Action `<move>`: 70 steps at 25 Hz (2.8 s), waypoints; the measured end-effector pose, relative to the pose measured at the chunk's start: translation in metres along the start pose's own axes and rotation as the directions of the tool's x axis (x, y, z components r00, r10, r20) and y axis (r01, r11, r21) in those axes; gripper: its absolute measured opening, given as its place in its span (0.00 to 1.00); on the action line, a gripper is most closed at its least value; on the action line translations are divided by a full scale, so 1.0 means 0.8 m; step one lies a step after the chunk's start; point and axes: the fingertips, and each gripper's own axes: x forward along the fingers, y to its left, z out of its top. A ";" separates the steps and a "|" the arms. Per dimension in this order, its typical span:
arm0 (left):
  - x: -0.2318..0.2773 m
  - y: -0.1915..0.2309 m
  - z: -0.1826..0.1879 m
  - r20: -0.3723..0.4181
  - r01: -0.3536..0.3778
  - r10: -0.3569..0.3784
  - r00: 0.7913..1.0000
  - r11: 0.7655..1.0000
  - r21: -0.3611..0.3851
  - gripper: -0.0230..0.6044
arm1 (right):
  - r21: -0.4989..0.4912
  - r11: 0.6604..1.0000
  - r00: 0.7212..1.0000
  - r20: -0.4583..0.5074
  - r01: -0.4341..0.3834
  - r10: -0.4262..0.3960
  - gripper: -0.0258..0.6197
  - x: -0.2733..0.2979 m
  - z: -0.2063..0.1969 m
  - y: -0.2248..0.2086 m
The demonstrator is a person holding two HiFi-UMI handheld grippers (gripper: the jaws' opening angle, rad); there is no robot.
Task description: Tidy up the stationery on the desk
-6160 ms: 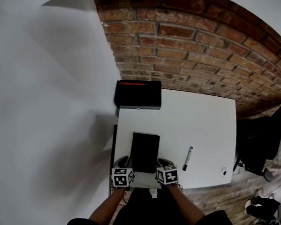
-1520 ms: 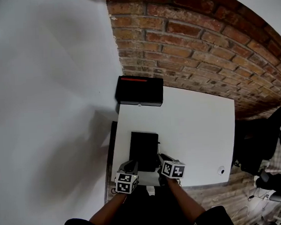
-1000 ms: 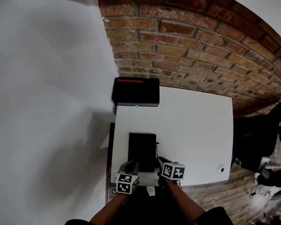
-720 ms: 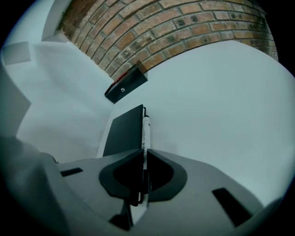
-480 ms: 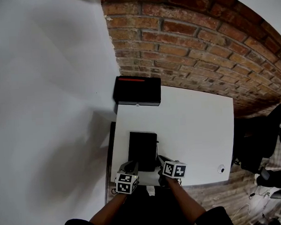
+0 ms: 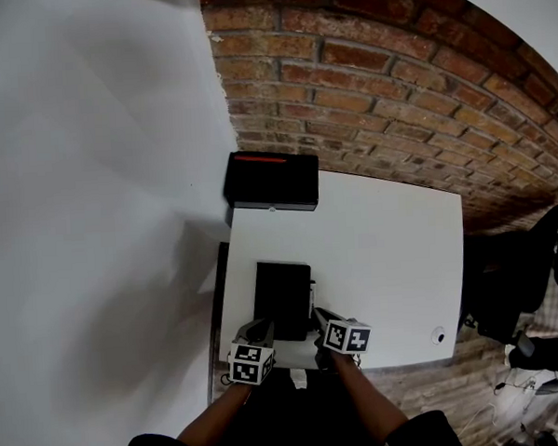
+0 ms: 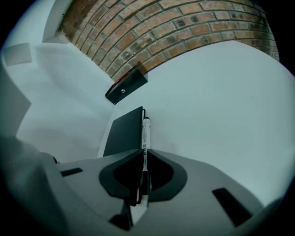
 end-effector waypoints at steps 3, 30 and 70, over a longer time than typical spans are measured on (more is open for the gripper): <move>0.001 0.000 0.000 -0.004 0.002 -0.002 1.000 1.000 0.001 0.07 | 0.004 1.000 1.000 0.001 0.000 0.000 0.10 0.001 0.001 -0.002; 0.003 -0.002 0.000 -0.002 0.009 -0.009 1.000 1.000 0.006 0.07 | -0.012 1.000 1.000 0.029 -0.004 0.005 0.10 -0.008 0.011 -0.006; -0.199 -0.251 -0.009 0.434 -0.135 0.054 0.899 0.978 0.158 0.07 | -0.471 0.838 0.802 0.594 0.276 0.070 0.07 -0.370 -0.074 0.026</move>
